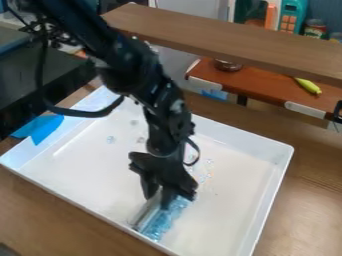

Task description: Sweep into pile

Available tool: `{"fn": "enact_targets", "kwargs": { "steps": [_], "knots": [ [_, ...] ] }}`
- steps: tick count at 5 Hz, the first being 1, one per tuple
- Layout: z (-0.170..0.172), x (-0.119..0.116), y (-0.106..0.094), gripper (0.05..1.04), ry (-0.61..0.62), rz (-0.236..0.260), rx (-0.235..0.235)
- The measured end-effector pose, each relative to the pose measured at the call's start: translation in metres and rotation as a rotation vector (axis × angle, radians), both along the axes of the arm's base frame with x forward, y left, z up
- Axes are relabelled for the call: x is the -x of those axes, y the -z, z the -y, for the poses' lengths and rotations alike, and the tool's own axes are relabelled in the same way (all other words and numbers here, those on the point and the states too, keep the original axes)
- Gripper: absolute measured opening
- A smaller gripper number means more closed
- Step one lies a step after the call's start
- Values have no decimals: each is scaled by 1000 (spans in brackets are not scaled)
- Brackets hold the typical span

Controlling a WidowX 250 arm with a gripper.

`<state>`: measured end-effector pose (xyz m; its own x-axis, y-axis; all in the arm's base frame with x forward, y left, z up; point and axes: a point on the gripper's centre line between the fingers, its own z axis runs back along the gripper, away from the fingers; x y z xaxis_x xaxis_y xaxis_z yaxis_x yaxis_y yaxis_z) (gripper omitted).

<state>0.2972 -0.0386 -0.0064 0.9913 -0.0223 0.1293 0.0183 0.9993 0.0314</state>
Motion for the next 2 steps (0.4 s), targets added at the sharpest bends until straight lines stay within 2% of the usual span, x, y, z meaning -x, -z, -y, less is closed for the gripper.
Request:
{"fn": "enact_targets", "kwargs": {
  "steps": [2],
  "knots": [
    [34, 4, -6, 364, -15, -12, 95]
  ]
}}
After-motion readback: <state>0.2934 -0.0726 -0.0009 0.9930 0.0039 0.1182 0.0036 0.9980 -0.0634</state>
